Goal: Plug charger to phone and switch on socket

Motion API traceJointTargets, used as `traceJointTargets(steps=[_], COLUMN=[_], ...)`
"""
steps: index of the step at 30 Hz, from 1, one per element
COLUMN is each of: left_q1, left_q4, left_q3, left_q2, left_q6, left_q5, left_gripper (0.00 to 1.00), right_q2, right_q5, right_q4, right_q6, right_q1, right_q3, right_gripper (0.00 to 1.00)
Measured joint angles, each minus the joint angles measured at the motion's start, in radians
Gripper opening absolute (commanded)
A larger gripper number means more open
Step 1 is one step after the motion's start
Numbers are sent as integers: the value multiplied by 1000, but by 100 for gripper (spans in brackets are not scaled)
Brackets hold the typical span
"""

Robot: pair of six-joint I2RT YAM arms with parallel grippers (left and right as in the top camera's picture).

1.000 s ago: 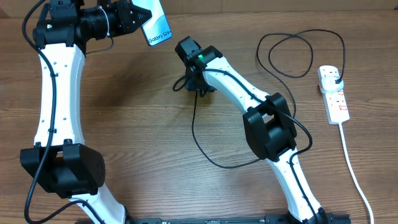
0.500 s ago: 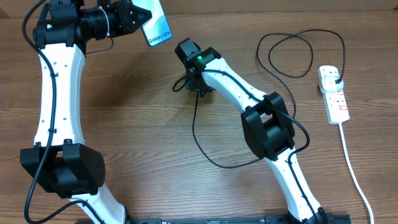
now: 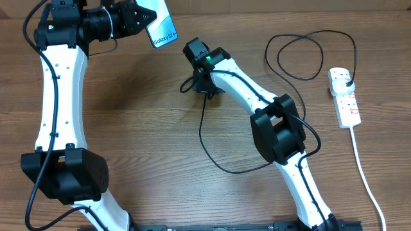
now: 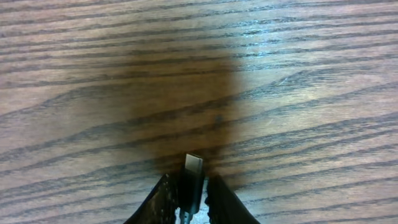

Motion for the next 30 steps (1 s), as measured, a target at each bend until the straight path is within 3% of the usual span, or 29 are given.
traceJointTargets(steps=[10, 13, 16, 22, 30], left_q1=[0, 0, 0, 0, 0], left_q4=[0, 0, 0, 0, -1], left_q3=[0, 0, 0, 0, 0], left_q2=[0, 0, 0, 0, 0], left_q6=[0, 0, 0, 0, 0], left_q5=[0, 0, 0, 0, 0], left_gripper=[4, 4, 4, 4, 4], right_q2=[0, 0, 0, 0, 0], right_q5=[-20, -31, -57, -72, -95], right_q4=[-5, -6, -8, -17, -24], right_q6=[0, 0, -2, 8, 18], right_q1=[-5, -7, -6, -6, -21], right_q3=[0, 2, 5, 6, 6], right_gripper=[15, 23, 23, 19, 4])
